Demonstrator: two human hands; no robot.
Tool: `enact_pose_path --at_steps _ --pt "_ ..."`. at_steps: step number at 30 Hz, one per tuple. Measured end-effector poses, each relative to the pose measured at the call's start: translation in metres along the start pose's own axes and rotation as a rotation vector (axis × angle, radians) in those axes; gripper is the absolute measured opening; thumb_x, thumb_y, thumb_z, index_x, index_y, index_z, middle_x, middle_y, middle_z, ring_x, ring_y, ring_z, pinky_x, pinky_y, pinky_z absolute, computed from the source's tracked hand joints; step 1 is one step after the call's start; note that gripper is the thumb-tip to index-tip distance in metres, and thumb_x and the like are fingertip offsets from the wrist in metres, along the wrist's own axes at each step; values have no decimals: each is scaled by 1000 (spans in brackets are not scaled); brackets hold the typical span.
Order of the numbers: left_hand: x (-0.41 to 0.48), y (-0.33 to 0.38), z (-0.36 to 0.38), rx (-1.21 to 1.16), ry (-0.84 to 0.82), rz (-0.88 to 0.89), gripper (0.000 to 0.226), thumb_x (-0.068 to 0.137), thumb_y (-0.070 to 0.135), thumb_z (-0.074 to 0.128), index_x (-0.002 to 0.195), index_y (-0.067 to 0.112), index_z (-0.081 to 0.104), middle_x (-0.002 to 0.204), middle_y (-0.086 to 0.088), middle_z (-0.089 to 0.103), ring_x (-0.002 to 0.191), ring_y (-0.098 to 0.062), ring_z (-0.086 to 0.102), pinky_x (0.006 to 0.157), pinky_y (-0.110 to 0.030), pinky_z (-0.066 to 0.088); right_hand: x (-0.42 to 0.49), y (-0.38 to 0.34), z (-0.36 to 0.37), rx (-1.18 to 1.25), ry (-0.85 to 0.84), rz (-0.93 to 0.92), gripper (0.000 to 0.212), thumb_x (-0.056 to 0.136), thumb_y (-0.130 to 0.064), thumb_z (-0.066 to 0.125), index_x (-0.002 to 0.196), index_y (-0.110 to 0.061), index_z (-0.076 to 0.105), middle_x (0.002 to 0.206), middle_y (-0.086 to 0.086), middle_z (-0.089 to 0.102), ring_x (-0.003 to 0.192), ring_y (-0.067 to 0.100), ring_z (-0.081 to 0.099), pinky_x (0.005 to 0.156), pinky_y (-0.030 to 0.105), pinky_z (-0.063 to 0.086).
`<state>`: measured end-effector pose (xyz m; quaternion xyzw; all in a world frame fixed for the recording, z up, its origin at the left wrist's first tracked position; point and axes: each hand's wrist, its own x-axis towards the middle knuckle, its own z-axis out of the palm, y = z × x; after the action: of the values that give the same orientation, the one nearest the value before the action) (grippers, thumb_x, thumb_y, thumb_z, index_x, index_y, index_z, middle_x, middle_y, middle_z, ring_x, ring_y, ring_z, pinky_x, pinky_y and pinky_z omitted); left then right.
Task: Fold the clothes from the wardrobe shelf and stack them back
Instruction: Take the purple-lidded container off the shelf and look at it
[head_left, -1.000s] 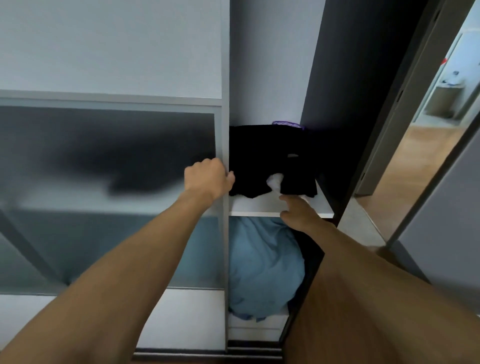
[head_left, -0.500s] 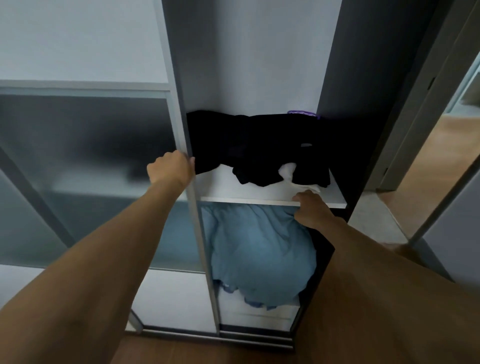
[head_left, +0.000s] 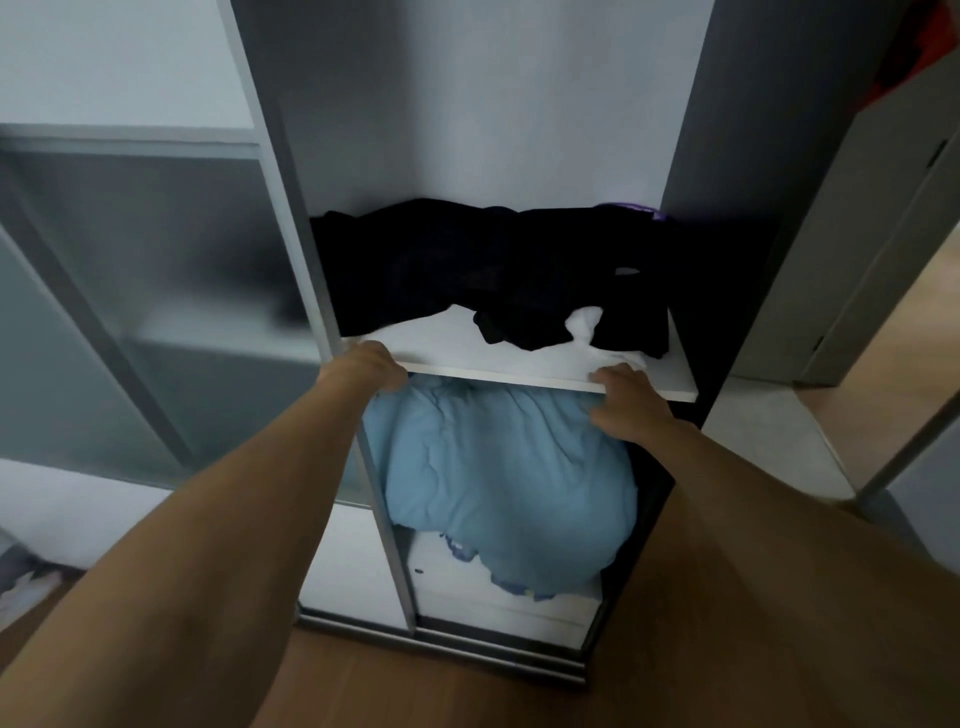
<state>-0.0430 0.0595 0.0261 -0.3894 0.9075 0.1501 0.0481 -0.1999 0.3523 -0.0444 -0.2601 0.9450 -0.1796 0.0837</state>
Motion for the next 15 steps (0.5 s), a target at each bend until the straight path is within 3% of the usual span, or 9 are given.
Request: enact_pose_path --at_steps 4,9,11,13,15 --pt "-11 34 24 23 -45 160 29 91 29 55 112 9 55 122 -12 59 102 -30 56 87 -38 48 -6 12 2 -11 -1 -66 72 87 -16 60 153 -19 32 154 7 33 141 27 27 111 34 28" --pt "-8 74 25 -40 58 357 33 92 30 56 124 24 62 127 -1 61 114 -26 58 95 -36 45 3 15 -10 4 -54 -83 63 91 -20 59 150 -22 39 154 3 33 141 22 30 112 33 30" --pt "0 91 15 -117 115 448 30 92 29 58 121 28 63 123 0 64 111 -24 60 97 -37 47 12 14 -22 6 -75 -74 51 93 -22 59 143 -18 52 149 3 43 138 23 38 113 36 34" --pt "11 108 3 -169 161 530 30 92 26 58 121 28 64 123 0 65 111 -24 61 100 -40 48 22 11 -35 21 -102 -64 34 95 -16 54 125 -3 66 135 10 59 124 28 54 105 39 44" --pt "28 127 -10 -200 188 607 32 92 24 57 124 27 63 127 -1 63 116 -25 59 103 -42 47 32 8 -45 101 -96 -56 28 97 -15 51 108 -2 73 118 7 69 109 24 62 94 33 51"
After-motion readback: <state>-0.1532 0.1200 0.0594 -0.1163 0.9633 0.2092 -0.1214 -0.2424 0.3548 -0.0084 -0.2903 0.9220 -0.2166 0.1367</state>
